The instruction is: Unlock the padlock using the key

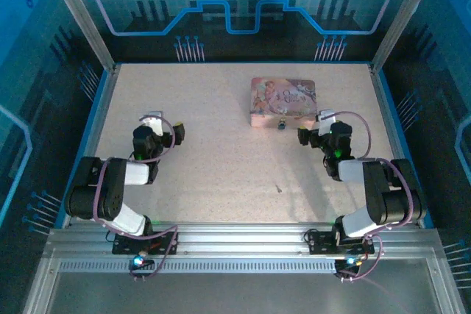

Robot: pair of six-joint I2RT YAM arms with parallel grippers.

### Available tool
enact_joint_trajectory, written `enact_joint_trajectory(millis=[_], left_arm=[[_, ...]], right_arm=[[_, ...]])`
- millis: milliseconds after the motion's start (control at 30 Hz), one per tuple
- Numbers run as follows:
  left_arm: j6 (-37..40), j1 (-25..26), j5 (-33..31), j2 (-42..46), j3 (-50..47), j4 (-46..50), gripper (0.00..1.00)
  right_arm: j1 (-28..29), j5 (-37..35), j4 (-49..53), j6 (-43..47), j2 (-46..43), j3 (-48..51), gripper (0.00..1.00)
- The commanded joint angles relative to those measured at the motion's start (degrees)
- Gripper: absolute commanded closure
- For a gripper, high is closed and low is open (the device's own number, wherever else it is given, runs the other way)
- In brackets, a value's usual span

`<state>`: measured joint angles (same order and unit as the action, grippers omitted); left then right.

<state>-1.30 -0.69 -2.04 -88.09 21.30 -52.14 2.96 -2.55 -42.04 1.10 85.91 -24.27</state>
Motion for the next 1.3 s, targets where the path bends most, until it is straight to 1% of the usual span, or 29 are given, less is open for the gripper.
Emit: enact_joint_trajectory(millis=[0,733,867,933,1033,1133,1200,1267], left_arm=[[1.1,0.1,0.5,-0.6,0.8,0.1,0.01],[1.0,0.1,0.5,-0.6,0.9,0.2,0.01],[0.1,0.0,-1.3,-0.3,-0.4,-2.0,0.01],[0.1,0.0,-1.7,1.2,-1.8,-3.6,0.01],[0.2,0.0,-1.7,4.6,-2.0,-0.7,0.01],[0.2,0.1,-2.0,9.4,-0.8,5.6,0.01],[-0.1,0.1,-2.0,13.7,0.5,11.3,0.01],[-2.8,0.1,-1.9,18.8,2.9,17.9,0.01]], right_arm=[[0.4,-0.2,-0.8,-0.5,0.2,-0.7,0.00],[0.1,0.0,-0.7,-0.6,0.2,-0.8,0.00],[0.0,0.2,-0.3,-0.7,0.1,-1.0,0.00],[-0.3,0.1,3.8,-1.2,-1.0,-2.8,0.00],[-0.7,0.2,9.0,-1.7,-3.0,-4.8,0.00],[-0.6,-1.2,14.2,-2.7,-5.8,-6.2,0.00],[-0.7,-1.9,20.7,-4.2,-8.5,-8.3,0.00],[-0.5,-1.8,28.7,-7.0,-10.9,-11.0,0.00]])
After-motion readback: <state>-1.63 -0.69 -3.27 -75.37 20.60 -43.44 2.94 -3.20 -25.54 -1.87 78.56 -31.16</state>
